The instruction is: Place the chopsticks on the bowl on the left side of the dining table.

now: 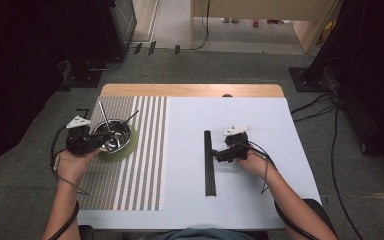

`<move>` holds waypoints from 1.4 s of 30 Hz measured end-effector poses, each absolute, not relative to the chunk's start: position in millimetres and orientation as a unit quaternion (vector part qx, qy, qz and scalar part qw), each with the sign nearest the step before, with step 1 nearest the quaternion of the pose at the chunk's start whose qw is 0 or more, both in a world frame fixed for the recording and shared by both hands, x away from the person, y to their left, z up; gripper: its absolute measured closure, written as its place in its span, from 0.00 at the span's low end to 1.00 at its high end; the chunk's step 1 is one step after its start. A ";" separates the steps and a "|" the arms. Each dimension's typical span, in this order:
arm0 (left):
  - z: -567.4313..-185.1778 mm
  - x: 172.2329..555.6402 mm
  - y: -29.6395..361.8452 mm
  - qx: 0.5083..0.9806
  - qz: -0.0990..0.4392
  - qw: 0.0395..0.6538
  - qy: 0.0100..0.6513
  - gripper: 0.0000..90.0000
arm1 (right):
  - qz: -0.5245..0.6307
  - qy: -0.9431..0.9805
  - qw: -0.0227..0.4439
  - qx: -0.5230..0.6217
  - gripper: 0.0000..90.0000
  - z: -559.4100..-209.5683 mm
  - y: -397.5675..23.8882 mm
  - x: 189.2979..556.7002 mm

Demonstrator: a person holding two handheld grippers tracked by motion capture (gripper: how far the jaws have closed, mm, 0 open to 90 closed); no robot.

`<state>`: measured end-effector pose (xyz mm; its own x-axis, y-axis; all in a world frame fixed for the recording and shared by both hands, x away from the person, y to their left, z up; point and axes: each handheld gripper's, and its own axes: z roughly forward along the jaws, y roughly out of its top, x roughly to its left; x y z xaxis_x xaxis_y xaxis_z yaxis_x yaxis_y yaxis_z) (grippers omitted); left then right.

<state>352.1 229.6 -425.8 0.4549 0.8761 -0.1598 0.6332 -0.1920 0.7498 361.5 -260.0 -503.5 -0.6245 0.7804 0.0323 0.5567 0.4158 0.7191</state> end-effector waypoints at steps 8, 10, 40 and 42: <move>-432.2 352.8 242.6 0.751 0.147 0.388 0.514 0.97 | 0.359 0.827 0.157 0.403 0.04 -503.6 -260.0 361.7; -434.0 353.9 243.9 0.753 0.146 0.383 0.514 0.97 | 0.359 0.827 0.157 0.403 0.04 -503.6 -260.0 361.7; -440.4 353.0 260.2 0.742 0.144 0.386 0.529 0.93 | 0.359 0.827 0.156 0.404 0.04 -503.5 -259.9 361.5; -439.7 353.0 259.3 0.739 0.146 0.389 0.530 0.87 | 0.359 0.827 0.156 0.404 0.04 -503.5 -259.9 361.5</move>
<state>353.0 259.3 -439.7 0.3947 0.8977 -0.1959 0.6704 -0.1355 0.7295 361.5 -259.9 -503.5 -0.6245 0.7804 0.0322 0.5566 0.4158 0.7192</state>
